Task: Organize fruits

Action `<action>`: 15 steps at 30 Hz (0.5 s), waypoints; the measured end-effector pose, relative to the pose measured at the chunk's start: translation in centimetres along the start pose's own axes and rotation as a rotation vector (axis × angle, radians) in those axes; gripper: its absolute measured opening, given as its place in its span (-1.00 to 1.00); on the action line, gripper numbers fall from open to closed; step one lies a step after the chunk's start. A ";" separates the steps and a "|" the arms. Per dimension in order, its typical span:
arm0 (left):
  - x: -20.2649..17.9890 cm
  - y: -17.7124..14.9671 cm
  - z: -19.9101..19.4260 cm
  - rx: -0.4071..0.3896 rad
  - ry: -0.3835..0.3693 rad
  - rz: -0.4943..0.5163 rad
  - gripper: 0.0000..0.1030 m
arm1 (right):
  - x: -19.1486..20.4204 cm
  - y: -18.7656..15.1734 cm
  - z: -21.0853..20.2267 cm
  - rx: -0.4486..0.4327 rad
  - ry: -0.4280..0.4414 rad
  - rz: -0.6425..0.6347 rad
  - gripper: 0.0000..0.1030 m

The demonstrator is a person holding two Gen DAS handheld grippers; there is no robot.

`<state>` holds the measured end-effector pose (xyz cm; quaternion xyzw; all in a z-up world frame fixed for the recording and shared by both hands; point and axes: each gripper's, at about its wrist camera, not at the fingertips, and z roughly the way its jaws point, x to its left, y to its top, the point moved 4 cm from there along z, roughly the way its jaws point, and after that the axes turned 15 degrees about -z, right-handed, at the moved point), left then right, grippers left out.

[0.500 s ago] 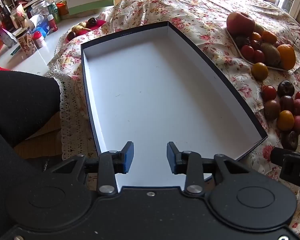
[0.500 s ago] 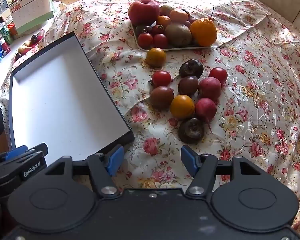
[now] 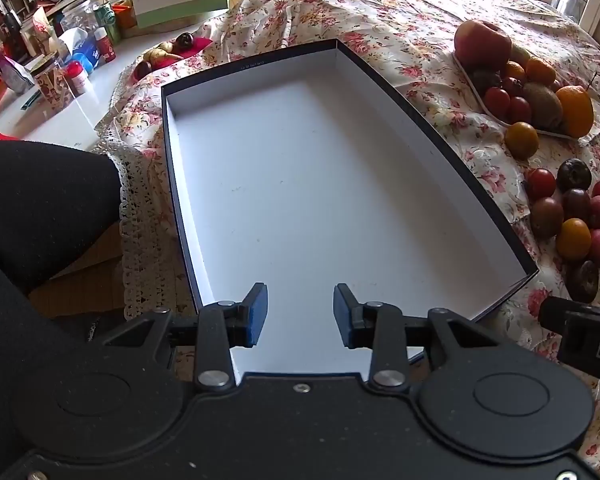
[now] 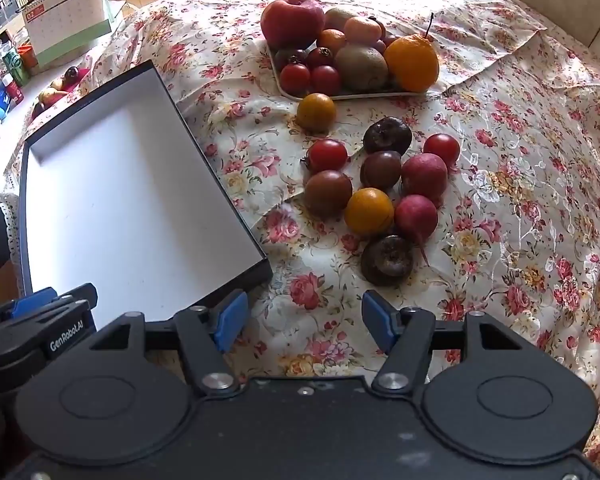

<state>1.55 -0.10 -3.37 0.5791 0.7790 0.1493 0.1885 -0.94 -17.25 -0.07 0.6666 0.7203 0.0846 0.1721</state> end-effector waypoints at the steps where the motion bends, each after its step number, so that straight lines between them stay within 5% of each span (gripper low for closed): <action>1: 0.0 0.0 0.0 0.000 0.000 -0.001 -0.13 | 0.0 0.0 0.0 0.000 0.001 -0.001 0.28; 15: 0.1 0.1 0.6 0.003 0.004 0.012 -0.13 | 0.0 0.0 -0.1 -0.006 0.005 -0.010 0.28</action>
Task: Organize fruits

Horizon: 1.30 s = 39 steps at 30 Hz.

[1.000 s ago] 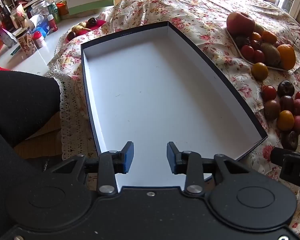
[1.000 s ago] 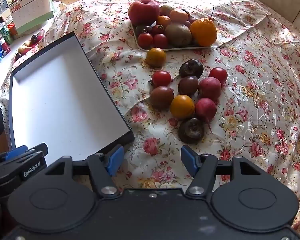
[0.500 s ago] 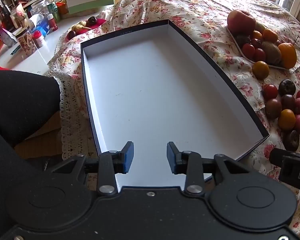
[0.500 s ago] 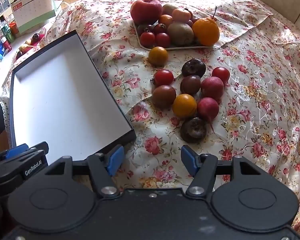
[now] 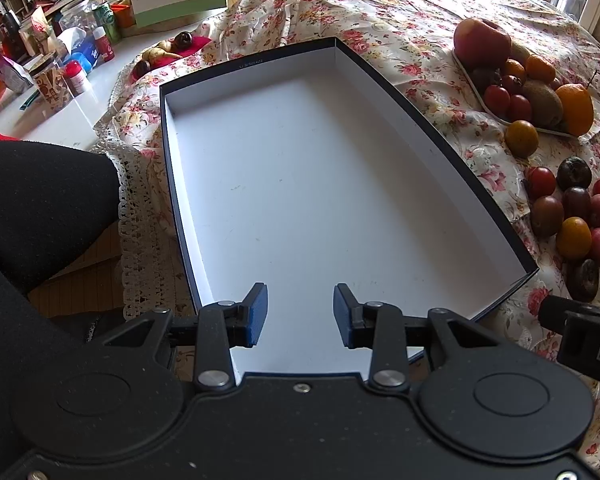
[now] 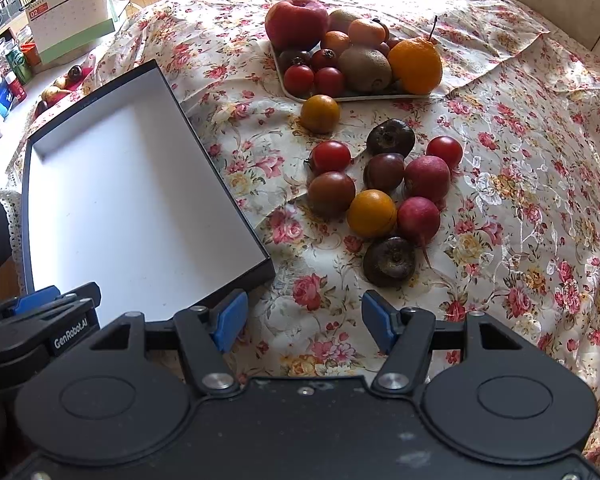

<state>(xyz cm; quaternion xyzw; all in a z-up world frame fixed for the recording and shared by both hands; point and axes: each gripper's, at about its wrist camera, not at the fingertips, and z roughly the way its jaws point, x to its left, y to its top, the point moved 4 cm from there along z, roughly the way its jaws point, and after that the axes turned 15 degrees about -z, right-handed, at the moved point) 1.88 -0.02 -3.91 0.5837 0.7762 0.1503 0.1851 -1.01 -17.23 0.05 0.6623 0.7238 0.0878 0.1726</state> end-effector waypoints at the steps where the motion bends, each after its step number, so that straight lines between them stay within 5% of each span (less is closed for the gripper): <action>1: 0.0 0.0 0.0 0.001 0.000 0.000 -0.13 | 0.0 0.0 0.0 0.001 0.000 0.001 0.28; 39: -0.2 -0.3 0.3 0.027 -0.011 0.003 -0.13 | 0.1 -0.1 0.6 0.019 0.015 -0.008 0.27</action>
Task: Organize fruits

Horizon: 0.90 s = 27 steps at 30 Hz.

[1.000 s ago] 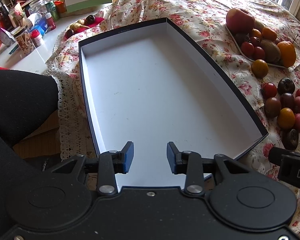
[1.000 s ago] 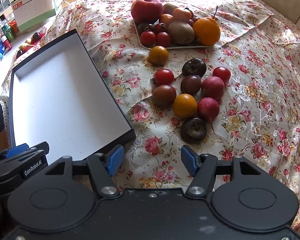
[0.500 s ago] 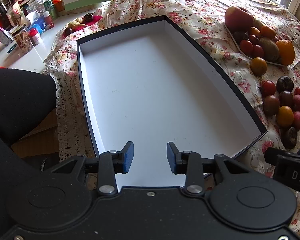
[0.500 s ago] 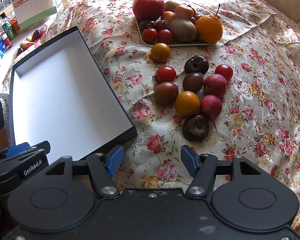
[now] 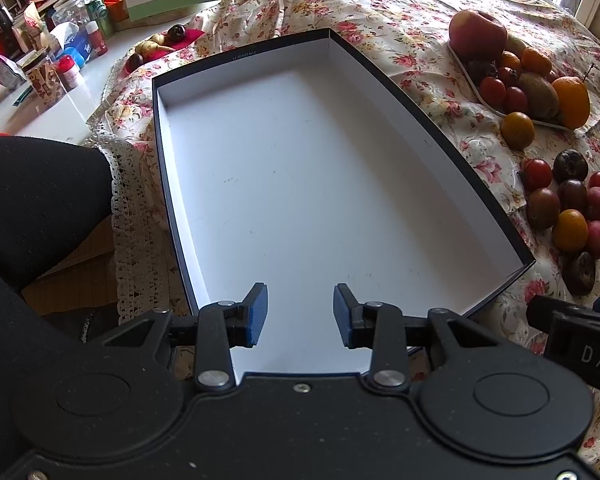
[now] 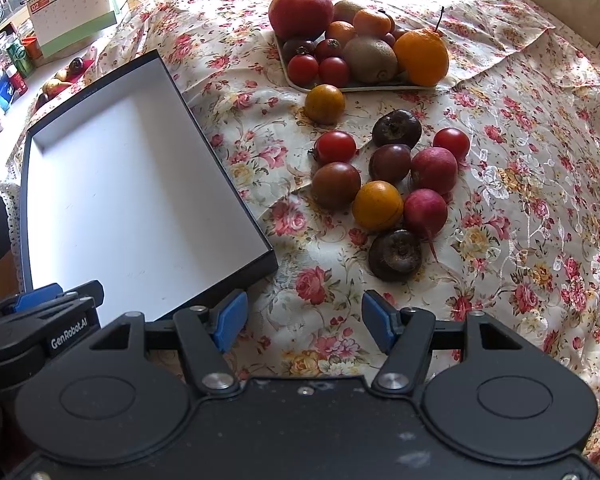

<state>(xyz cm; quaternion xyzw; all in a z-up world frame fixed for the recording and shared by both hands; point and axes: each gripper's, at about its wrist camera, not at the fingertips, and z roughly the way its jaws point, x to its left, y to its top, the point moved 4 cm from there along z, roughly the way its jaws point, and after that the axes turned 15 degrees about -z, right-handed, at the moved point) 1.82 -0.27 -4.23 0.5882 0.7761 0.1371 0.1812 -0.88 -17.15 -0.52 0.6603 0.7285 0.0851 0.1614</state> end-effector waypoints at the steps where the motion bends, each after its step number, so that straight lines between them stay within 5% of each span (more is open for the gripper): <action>1: 0.0 0.0 0.0 0.000 0.000 0.000 -0.13 | 0.0 0.0 0.0 0.000 0.000 -0.001 0.28; 27: 0.0 -0.2 0.1 0.005 0.004 0.005 -0.13 | -0.2 -0.1 -0.1 -0.011 0.018 0.013 0.26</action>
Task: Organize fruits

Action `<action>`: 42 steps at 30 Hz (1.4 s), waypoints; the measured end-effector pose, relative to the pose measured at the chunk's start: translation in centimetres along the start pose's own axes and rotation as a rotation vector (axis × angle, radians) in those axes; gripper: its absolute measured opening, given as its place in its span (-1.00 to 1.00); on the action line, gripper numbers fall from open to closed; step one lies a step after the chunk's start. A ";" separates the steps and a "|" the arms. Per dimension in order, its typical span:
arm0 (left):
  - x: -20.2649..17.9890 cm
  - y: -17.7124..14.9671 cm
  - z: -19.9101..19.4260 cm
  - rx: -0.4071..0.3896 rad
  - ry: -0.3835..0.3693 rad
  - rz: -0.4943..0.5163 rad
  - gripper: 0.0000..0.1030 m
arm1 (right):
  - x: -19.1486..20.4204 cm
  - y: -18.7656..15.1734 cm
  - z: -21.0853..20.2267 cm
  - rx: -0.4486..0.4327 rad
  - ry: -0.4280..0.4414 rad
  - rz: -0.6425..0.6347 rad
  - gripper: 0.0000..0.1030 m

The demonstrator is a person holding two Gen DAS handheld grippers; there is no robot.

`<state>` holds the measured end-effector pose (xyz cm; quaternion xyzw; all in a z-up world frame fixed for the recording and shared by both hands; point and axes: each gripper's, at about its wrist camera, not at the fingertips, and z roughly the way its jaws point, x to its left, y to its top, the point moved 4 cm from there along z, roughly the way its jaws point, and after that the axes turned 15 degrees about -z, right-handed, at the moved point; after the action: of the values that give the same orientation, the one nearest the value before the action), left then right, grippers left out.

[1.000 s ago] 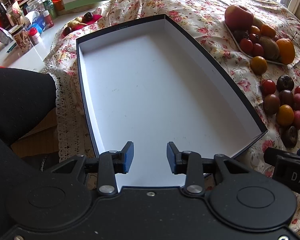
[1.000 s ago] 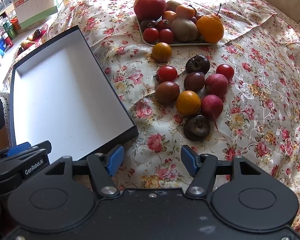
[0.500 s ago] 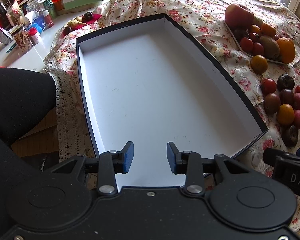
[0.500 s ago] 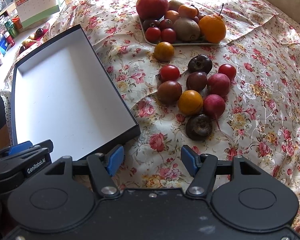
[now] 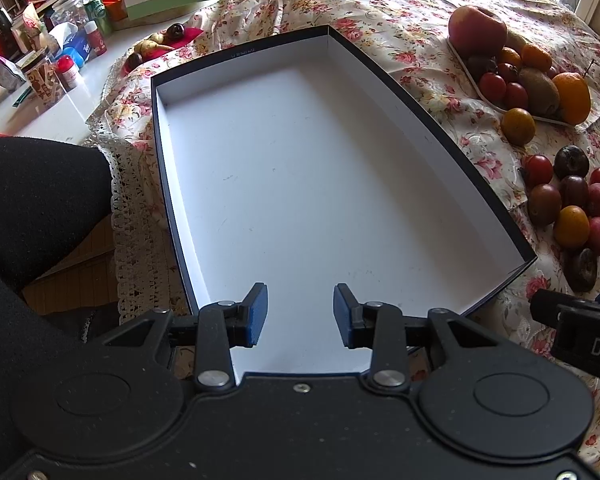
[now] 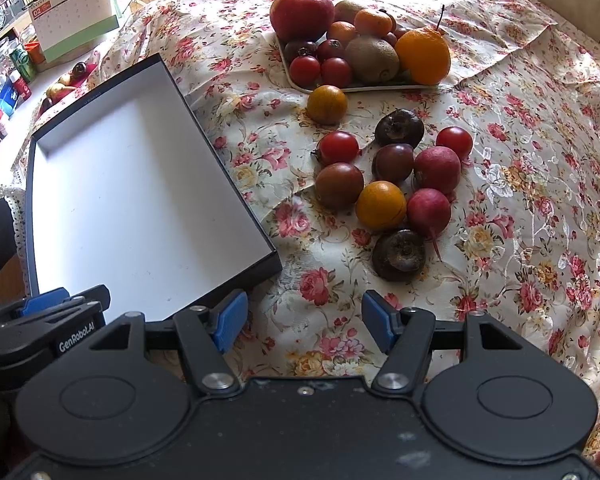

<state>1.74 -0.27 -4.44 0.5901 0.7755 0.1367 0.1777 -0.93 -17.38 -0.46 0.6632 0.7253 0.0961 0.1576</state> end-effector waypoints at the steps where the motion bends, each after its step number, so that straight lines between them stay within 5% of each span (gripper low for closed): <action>1: 0.0 0.0 0.0 0.000 0.000 0.000 -0.13 | -0.1 0.0 0.0 -0.002 -0.002 0.000 0.26; 16: -0.4 0.0 -0.3 -0.001 -0.003 0.030 -0.13 | -1.5 0.3 0.3 -0.012 0.013 -0.013 0.10; 28: -1.5 0.0 -0.6 -0.005 -0.014 0.076 -0.13 | -12.4 -1.2 0.8 -0.005 -0.034 0.187 -0.09; 32: -1.8 -0.2 -0.5 0.001 -0.012 0.090 -0.13 | -14.1 -1.8 1.5 -0.006 -0.041 0.255 -0.37; 35: -2.0 -0.2 -0.6 -0.001 -0.011 0.097 -0.13 | -13.4 -1.8 2.3 0.019 0.004 0.278 -0.62; 42: -2.1 -0.2 -0.6 0.000 -0.010 0.098 -0.13 | -10.0 -0.9 2.2 -0.050 0.157 0.258 -0.63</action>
<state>1.81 -2.34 -3.80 0.6281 0.7448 0.1423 0.1747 -0.25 -27.56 -1.76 0.7372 0.6416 0.1851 0.1031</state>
